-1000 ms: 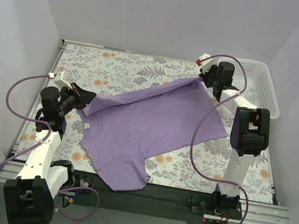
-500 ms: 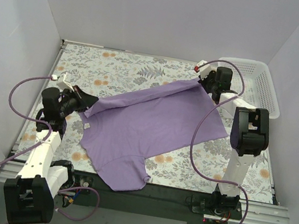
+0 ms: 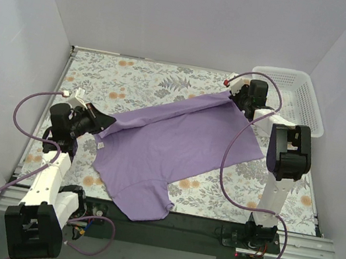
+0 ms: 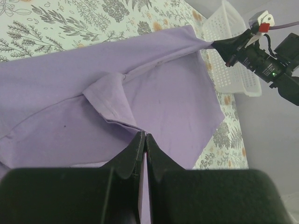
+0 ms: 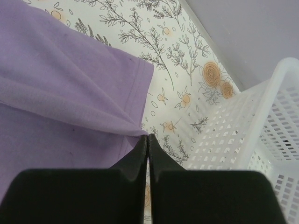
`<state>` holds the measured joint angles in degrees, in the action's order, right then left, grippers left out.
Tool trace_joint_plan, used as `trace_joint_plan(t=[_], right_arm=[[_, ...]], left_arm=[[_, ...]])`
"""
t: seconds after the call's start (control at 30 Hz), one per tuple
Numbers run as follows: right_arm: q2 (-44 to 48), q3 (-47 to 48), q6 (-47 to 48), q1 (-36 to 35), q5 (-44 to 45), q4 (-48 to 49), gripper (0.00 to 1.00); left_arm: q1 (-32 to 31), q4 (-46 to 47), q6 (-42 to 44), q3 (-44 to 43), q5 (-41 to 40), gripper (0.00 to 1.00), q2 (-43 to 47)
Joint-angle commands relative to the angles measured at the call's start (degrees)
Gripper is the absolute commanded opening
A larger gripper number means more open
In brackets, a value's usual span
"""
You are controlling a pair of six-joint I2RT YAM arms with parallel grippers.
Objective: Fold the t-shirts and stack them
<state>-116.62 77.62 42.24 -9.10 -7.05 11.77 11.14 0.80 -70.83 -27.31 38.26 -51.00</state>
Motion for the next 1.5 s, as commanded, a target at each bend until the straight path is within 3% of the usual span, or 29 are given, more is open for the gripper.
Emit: trace_joint_plan(t=[0.0, 0.53, 0.63, 0.67, 0.73, 0.77, 0.87, 1.2, 1.47], right_arm=[[2.6, -0.5, 1.4, 0.3, 1.8, 2.2, 0.03], [0.4, 1.1, 2.9, 0.3, 4.9, 1.3, 0.06], [1.5, -0.2, 4.0, 0.2, 4.3, 0.3, 0.21], [2.9, -0.9, 4.4, 0.3, 3.9, 0.0, 0.33], [4.8, -2.0, 5.3, 0.2, 2.1, -0.4, 0.46], [7.0, -3.1, 5.6, 0.3, 1.3, -1.3, 0.60], [11.0, -4.1, 6.1, 0.3, -2.9, -4.6, 0.76], [17.6, -1.3, 1.2, 0.2, -20.4, -23.4, 0.81], [25.6, -8.9, -5.6, 0.2, -29.5, -25.4, 0.82]], left_arm=[[-0.1, -0.4, -0.3, 0.3, 2.1, 0.00, 0.3], [-1.6, 0.1, -0.1, -0.1, 7.4, 0.00, -2.4], [-1.6, 0.0, -0.1, 0.1, 7.6, 0.00, -2.8], [-1.6, 0.0, 0.0, 0.0, 7.6, 0.00, -2.7], [-1.7, -0.4, 0.1, -0.1, 7.8, 0.00, -3.0], [-1.8, -0.4, 0.1, -0.2, 7.8, 0.00, -3.0], [-2.0, -0.4, 0.0, -0.5, 8.1, 0.00, -3.2], [-3.9, -4.0, 0.3, -1.2, 9.0, 0.00, -4.8], [-7.0, -6.0, 1.7, -2.3, 7.7, 0.00, -8.0]])
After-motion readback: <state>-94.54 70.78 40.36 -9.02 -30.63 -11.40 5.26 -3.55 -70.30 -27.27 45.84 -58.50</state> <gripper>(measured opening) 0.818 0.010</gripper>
